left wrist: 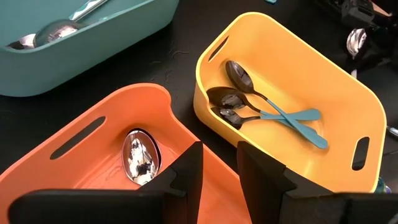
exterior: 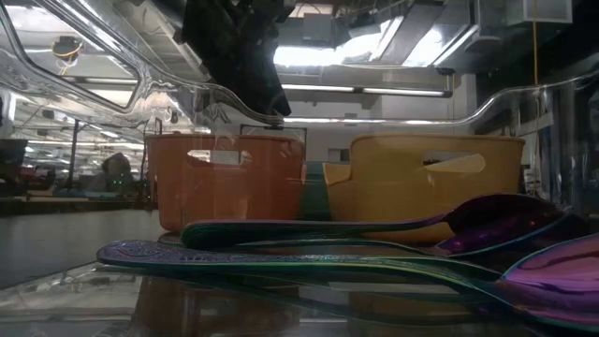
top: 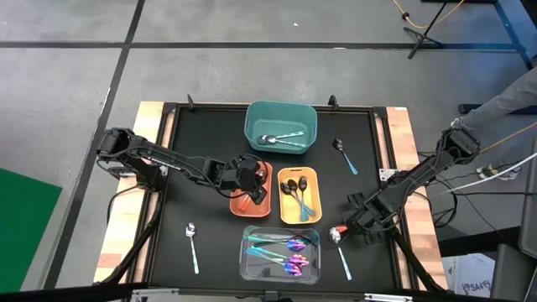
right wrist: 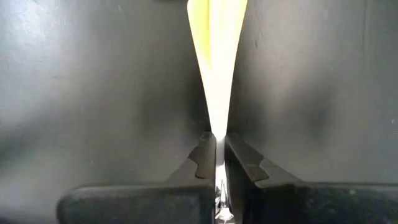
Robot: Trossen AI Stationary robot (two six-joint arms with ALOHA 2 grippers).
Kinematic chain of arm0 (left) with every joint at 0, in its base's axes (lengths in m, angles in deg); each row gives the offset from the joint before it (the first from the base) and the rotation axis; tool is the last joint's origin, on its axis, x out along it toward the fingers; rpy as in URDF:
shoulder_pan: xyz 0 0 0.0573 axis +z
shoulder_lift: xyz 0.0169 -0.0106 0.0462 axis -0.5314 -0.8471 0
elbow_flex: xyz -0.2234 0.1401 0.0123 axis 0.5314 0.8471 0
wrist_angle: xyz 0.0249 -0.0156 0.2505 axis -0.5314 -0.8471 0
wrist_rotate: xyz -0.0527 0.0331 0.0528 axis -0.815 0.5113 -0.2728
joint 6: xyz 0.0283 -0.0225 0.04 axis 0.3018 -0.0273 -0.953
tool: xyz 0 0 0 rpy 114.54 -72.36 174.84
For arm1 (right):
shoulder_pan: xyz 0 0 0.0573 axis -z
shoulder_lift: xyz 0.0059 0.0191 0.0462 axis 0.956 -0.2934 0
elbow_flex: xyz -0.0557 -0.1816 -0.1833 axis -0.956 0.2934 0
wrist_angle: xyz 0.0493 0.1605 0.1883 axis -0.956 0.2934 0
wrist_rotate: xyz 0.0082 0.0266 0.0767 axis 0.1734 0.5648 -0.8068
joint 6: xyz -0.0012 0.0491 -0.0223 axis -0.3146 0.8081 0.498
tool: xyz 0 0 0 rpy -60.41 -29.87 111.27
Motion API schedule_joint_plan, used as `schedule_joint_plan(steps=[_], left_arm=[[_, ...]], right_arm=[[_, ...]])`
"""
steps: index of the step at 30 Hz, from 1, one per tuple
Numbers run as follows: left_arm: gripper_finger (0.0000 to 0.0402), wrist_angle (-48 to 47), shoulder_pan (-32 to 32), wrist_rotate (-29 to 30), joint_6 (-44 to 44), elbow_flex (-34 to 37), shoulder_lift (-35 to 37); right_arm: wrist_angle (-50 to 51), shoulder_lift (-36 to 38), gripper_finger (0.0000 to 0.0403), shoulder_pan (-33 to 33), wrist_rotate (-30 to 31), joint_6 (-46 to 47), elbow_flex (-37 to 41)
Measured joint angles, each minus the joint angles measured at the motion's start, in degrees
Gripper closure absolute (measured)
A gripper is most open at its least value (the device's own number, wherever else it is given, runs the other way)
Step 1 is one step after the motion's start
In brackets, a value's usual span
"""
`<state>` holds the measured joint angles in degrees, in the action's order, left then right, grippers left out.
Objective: Sort silverware by color (type)
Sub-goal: Put the orange spoon into the orange bin
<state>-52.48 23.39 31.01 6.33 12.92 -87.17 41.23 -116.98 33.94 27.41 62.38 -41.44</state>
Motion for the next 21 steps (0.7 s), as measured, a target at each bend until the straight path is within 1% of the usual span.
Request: schedule_joint_plan(steps=[7, 13, 16, 21], left_arm=[[0.0308, 0.55, 0.00, 0.04, 0.00, 0.00, -0.02], [0.0308, 0.98, 0.00, 0.25, 0.00, 0.00, -0.02], [0.0308, 0.98, -0.01, 0.28, 0.00, 0.00, -0.02], [0.0308, 0.95, -0.01, 0.28, -0.02, 0.00, -0.02]], right_arm=[[-0.34, 0.00, 0.0399, 0.02, 0.67, 0.49, -1.70], [0.34, 0.04, 0.0399, 0.02, 4.13, 1.12, -2.39], [3.33, 0.04, 0.0399, 0.02, 7.27, 5.41, -2.42], [5.51, 0.04, 0.0398, 1.80, 10.90, 18.58, -2.42]])
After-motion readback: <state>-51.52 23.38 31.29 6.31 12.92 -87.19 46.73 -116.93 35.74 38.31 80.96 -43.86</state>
